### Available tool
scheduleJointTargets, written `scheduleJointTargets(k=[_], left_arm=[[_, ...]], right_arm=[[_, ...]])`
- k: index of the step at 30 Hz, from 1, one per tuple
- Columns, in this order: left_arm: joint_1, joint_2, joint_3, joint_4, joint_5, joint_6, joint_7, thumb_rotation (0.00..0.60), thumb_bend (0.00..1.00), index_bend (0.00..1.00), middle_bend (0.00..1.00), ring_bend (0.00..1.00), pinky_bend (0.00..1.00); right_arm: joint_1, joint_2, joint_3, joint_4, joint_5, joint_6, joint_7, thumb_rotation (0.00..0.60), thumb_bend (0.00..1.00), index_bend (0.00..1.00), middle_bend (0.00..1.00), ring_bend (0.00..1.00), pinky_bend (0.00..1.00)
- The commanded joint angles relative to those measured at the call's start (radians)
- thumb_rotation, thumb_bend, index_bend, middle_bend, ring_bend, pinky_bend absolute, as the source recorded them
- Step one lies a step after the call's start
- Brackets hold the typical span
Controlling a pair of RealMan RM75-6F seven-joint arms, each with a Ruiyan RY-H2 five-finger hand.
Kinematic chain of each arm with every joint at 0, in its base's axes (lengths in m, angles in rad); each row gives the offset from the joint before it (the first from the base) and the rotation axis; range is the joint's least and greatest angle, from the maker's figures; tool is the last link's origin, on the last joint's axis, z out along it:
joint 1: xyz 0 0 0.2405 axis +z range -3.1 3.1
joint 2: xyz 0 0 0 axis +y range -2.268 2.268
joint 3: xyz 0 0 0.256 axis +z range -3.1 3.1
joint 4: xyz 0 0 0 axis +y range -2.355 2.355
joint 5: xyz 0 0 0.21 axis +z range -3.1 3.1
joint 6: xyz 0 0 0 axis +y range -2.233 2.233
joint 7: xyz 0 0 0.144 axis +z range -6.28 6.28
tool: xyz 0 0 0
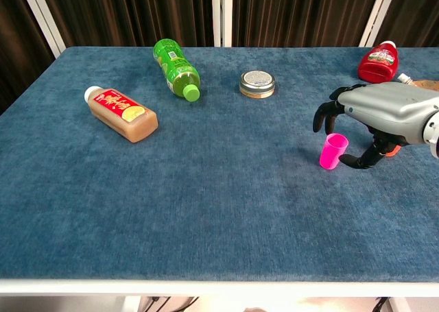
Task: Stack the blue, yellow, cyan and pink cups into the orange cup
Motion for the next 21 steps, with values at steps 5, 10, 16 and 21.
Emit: scheduleJointTargets(k=[5,10,16,21], left_arm=[[0.004,-0.001,0.000,0.000,-0.001,0.006,0.002,0.600,0.16,0.06,0.00,0.00,0.00],[0.005,-0.001,0.000,0.001,-0.002,0.005,0.000,0.600,0.16,0.06,0.00,0.00,0.00],[0.006,-0.003,0.000,0.006,-0.004,0.003,-0.004,0.600,0.16,0.06,0.00,0.00,0.00],[0.008,-0.002,0.000,0.009,-0.003,0.006,-0.011,0.600,0.16,0.06,0.00,0.00,0.00]], right_arm=[[-0.003,-0.019,0.001,0.015,-0.002,0.015,-0.017,0.600,0.33,0.35,0.33,0.04,0.00],[-0.002,-0.031,0.002,0.022,0.000,0.014,-0.022,0.600,0.33,0.37,0.35,0.05,0.00],[-0.008,-0.044,0.002,0.032,-0.012,0.031,-0.029,0.600,0.33,0.42,0.40,0.09,0.00],[-0.011,-0.055,0.004,0.038,-0.015,0.041,-0.041,0.600,0.34,0.45,0.42,0.11,0.00]])
